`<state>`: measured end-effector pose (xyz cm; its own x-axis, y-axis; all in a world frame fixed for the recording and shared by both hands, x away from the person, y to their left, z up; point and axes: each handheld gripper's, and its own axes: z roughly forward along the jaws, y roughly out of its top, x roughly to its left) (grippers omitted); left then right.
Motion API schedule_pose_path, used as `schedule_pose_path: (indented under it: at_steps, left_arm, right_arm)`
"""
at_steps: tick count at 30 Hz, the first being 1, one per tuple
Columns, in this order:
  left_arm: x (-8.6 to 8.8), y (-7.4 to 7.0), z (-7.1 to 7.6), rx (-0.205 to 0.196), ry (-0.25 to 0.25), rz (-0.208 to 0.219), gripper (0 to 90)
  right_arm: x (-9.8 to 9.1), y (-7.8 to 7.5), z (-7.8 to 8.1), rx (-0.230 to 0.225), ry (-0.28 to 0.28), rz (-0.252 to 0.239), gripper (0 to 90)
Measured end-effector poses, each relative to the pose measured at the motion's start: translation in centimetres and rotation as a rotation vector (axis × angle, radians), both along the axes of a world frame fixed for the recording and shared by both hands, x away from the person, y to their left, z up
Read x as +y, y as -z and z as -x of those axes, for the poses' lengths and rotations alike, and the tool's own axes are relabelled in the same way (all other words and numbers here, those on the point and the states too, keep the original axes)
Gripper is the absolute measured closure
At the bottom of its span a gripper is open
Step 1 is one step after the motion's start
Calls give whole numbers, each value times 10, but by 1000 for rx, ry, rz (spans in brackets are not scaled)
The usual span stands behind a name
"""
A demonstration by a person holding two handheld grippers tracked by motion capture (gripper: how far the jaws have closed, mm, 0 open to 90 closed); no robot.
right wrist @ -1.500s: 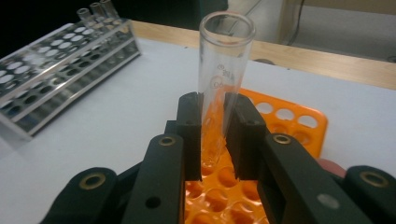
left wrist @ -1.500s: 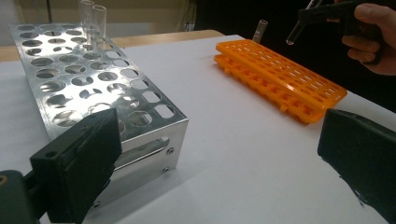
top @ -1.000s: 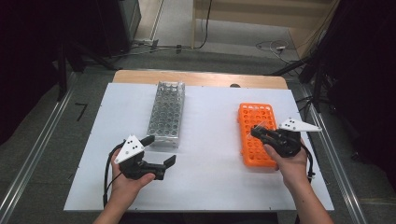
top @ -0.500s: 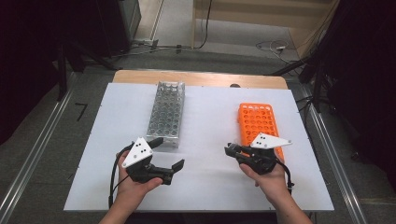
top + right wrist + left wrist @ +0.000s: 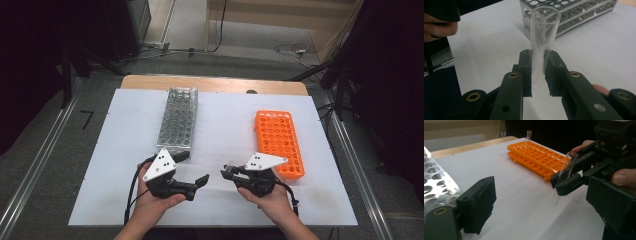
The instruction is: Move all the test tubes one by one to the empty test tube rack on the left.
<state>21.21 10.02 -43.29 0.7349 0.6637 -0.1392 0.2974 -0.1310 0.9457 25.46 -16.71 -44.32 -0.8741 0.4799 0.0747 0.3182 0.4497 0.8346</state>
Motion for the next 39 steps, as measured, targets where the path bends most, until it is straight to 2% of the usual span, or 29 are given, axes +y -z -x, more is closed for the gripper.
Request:
schedule_pose_path:
  at_steps: [9,25,39]
  left_arm:
    - [-9,1,2,1,59,9,293]
    - [-23,5,4,4,115,1,573]
    - [-27,7,6,-7,154,-9,718]
  right_arm:
    - [17,2,10,-5,-47,16,742]
    - [31,0,19,-1,-101,19,742]
    - [34,0,21,15,-122,16,741]
